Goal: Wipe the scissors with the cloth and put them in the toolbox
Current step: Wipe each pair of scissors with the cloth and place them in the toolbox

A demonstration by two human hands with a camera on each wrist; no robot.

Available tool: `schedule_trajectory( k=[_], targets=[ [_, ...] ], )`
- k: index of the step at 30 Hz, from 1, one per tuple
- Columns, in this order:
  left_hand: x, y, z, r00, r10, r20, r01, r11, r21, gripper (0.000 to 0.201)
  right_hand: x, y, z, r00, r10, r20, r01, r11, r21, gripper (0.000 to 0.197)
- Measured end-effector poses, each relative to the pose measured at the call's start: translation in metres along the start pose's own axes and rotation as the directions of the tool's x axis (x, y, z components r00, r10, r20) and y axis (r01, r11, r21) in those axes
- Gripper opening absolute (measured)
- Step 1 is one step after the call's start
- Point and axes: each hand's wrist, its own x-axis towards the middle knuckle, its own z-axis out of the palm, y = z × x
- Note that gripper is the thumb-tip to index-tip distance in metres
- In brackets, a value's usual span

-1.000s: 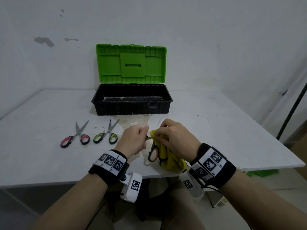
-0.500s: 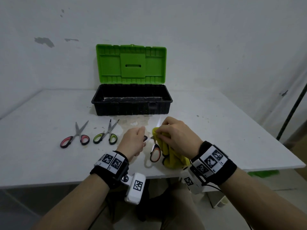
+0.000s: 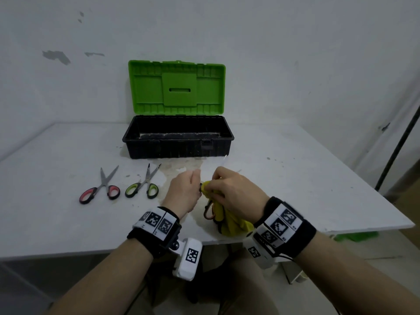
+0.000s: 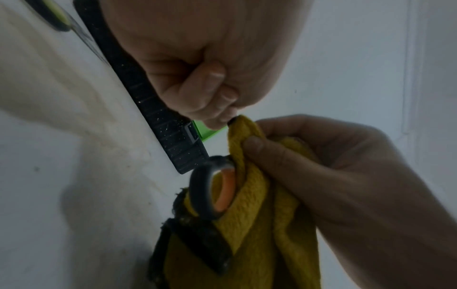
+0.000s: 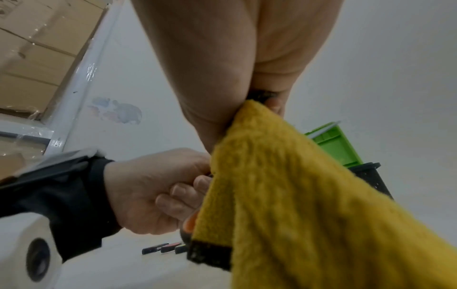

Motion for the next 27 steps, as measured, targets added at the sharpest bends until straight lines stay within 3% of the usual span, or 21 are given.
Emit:
schedule_trajectory(
  k=[5,9,12,15,20,27],
  targets=[
    [-0.002,-0.005,0.003,0.999,-0.035,-0.039,0.033,0.998,-0.052,0.041,-0.007,0.008,-0.001,0.998,0.051,0.029,-0.052,0.999,0.008,0.021],
    [0.003,-0.012,-0.002,0.991,-0.132,-0.032,0.121,0.966,-0.228,0.041,-0.018,0.026,-0.012,0.983,0.146,0.113,-0.147,0.989,0.002,0.023],
    [0.008,-0.011,-0.008,0.989,-0.147,-0.026,0.134,0.952,-0.274,0.039,-0.017,0.051,-0.019,0.971,0.236,0.048,-0.237,0.971,0.028,0.021],
    [0.010,-0.005,-0.011,0.990,-0.139,-0.031,0.124,0.946,-0.298,0.034,-0.004,0.079,-0.019,0.939,0.344,0.009,-0.344,0.939,0.014,0.020],
    [0.012,-0.001,-0.010,0.989,-0.146,-0.015,0.134,0.938,-0.321,0.034,0.019,0.112,-0.002,0.854,0.515,0.079,-0.518,0.855,0.023,0.024],
    [0.014,-0.002,-0.006,0.984,-0.175,-0.020,0.156,0.919,-0.363,0.035,0.023,0.125,0.013,0.799,0.558,0.225,-0.563,0.825,-0.045,0.035]
  ],
)
